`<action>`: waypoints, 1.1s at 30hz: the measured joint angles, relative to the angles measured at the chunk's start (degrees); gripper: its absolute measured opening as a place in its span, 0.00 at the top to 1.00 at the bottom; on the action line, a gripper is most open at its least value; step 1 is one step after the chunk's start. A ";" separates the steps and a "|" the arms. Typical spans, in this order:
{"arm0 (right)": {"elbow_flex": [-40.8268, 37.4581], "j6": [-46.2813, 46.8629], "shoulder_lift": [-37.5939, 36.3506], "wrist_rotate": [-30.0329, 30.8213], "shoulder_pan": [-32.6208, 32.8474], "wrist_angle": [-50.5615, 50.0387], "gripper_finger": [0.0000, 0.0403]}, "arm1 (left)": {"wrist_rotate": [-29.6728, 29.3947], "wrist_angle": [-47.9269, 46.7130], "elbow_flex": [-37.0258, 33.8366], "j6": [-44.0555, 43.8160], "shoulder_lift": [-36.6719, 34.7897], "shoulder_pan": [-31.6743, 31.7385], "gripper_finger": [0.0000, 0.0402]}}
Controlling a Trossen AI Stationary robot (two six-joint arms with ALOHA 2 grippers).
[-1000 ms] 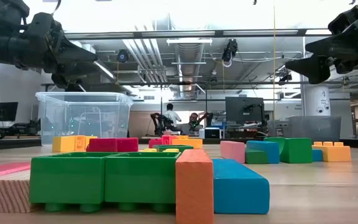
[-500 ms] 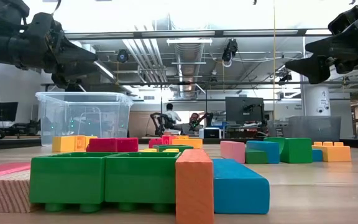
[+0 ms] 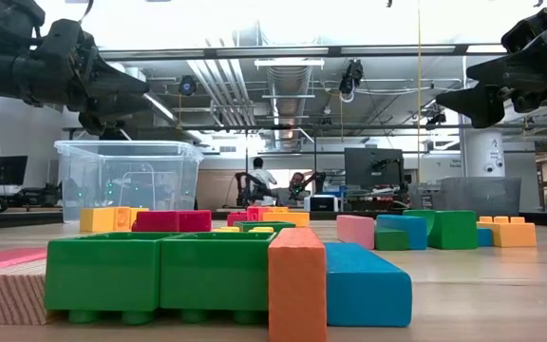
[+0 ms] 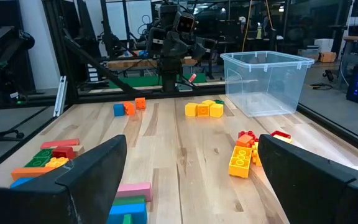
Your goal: Sort blocks by size
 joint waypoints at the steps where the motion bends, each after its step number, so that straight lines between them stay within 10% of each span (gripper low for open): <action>1: -0.01 -0.01 0.02 0.00 0.01 0.01 0.12 | -0.02 -0.02 -0.01 0.01 -0.01 0.00 0.56; 33: -0.01 0.83 0.77 2.59 -0.02 0.35 0.12 | 5.52 -1.72 -4.00 -1.83 9.43 -6.97 0.56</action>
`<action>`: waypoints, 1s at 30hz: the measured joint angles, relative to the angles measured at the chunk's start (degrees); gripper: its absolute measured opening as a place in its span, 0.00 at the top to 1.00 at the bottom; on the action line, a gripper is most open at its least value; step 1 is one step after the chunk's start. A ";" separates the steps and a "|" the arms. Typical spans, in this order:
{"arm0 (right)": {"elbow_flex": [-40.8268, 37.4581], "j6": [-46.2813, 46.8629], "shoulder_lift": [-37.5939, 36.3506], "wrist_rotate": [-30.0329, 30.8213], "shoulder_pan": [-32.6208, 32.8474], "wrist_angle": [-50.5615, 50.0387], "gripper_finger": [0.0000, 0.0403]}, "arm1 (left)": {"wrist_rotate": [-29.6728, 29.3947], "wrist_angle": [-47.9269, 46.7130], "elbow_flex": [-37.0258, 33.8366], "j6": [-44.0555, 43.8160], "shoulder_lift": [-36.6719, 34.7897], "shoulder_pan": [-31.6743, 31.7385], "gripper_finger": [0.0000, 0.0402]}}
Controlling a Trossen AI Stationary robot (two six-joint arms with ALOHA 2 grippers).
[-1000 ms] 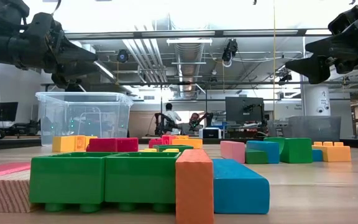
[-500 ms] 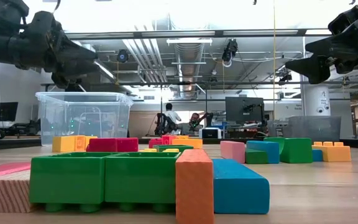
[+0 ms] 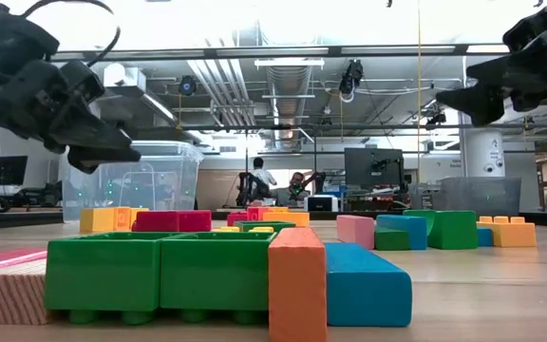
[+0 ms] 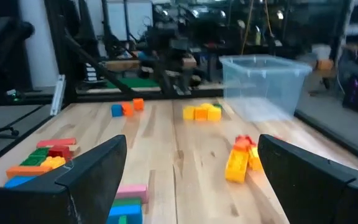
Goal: Sort blocks by size
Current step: Put the yellow square wooden block into the transparent bin
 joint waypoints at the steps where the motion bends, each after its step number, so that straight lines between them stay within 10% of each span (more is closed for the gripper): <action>1: 0.00 2.28 0.95 1.59 -0.22 0.24 0.12 | 0.11 0.64 0.00 0.30 0.14 -0.46 0.56; 30: -0.02 1.45 30.59 3.55 -2.50 35.31 0.12 | 4.95 11.82 -0.04 8.51 -0.92 -4.31 0.56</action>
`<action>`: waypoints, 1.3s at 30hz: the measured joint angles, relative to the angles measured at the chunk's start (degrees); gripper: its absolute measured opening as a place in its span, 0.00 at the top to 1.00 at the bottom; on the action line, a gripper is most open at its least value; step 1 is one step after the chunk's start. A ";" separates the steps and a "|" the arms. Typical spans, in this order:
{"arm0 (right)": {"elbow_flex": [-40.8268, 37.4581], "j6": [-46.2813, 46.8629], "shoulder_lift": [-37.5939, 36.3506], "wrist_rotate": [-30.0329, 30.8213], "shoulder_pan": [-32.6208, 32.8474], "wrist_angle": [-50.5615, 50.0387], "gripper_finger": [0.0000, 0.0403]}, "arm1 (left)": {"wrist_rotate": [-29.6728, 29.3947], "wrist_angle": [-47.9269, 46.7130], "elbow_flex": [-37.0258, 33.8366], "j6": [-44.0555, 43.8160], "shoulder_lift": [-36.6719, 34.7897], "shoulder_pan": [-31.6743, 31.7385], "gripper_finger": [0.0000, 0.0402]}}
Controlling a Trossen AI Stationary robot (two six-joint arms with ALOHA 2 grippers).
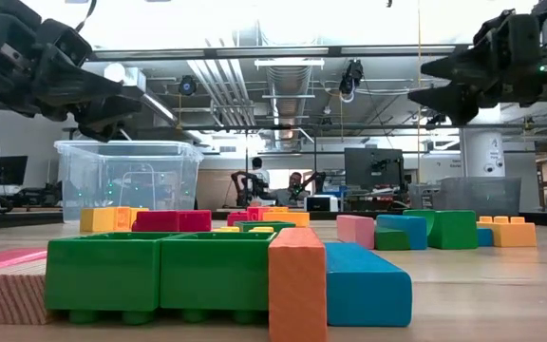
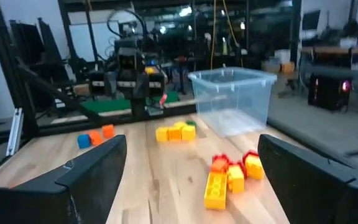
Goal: Sort blocks by size
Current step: Put the yellow square wooden block into the transparent bin
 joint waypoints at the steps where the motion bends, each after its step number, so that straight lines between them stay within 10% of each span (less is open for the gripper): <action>1: 0.00 0.48 0.71 -0.02 0.01 -0.02 0.12 | 0.00 0.70 0.00 0.73 -0.03 0.00 0.56; 31: 0.02 7.45 4.51 -0.19 0.01 4.63 0.12 | -0.39 2.44 15.35 0.79 5.57 0.02 0.56; 39: 2.16 4.41 4.24 -0.31 0.01 6.76 0.12 | -0.37 -1.96 23.38 -13.16 9.06 0.02 0.56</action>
